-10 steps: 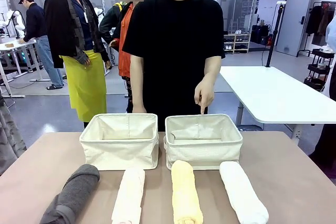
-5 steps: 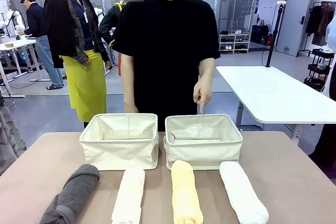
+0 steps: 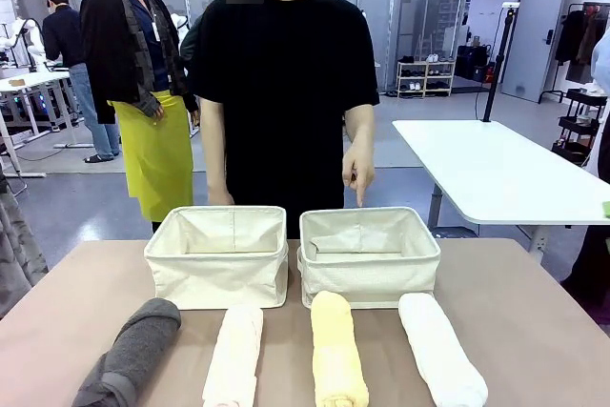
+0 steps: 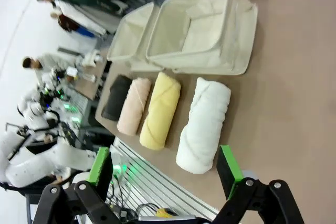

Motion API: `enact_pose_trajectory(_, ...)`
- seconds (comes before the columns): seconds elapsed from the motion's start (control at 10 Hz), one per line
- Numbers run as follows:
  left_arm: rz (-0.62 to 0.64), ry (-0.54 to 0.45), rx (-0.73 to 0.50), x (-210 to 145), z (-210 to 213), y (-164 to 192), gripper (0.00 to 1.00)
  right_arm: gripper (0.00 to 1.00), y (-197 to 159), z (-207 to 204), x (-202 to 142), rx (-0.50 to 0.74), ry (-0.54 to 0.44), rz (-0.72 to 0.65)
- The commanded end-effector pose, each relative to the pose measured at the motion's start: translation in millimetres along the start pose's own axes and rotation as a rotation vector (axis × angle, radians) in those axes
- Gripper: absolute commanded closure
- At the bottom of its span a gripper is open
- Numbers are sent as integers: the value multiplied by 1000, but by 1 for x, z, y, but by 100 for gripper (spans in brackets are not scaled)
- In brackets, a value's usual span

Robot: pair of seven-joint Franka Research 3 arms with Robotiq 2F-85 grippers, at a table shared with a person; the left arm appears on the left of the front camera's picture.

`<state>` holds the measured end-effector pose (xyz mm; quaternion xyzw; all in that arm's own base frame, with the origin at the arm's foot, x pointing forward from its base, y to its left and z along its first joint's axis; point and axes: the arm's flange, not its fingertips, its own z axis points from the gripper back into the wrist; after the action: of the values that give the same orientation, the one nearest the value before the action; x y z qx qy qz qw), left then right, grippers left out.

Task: Divide the towels into two baskets.
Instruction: Pick up one hotel-folded towel and place it in the Fabric basket indicated by the person.

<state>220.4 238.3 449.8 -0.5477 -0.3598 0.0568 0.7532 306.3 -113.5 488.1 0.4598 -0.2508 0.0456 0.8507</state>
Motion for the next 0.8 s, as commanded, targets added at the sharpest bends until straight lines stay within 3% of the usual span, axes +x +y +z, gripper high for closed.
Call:
enact_pose_trajectory(0.0,-23,-8,-22,0,3,0,0,0,13,-44,-3,-121,88,37)
enact_pose_trajectory(0.4,-23,-8,-22,0,3,0,0,0,26,-152,-16,-348,272,171)
enact_pose_trajectory(0.7,-23,-8,-22,0,3,0,0,0,19,-204,-35,-443,350,184)
